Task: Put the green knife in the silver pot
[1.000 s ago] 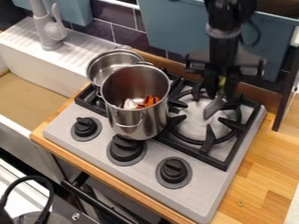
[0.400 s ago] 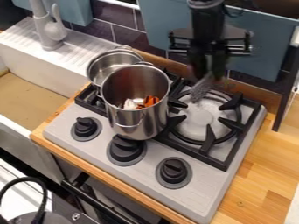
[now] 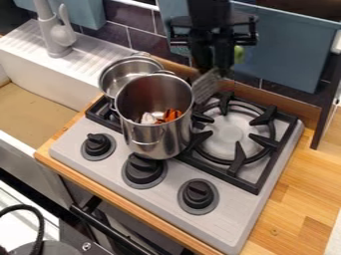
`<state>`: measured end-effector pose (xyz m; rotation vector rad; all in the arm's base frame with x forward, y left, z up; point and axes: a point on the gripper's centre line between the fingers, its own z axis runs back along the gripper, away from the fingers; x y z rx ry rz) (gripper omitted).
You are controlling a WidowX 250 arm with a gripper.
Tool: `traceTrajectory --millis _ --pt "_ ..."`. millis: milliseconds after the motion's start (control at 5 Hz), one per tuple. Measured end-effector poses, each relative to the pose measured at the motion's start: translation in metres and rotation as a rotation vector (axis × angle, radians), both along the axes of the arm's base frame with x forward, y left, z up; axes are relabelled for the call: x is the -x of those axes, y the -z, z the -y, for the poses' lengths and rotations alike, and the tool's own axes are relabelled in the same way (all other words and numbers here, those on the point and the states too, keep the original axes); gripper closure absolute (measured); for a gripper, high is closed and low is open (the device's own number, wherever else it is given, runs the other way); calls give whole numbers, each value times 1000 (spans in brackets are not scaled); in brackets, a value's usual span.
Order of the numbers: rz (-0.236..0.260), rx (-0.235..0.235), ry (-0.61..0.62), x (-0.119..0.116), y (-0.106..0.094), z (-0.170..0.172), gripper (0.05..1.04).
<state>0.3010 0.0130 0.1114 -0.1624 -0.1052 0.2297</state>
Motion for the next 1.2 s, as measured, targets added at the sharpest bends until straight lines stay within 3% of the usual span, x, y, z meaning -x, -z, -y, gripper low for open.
traceTrajectory --millis 600,1200 --pt "24 25 29 13 -8 -27 849" --pt "62 -33 87 32 7 -34 849"
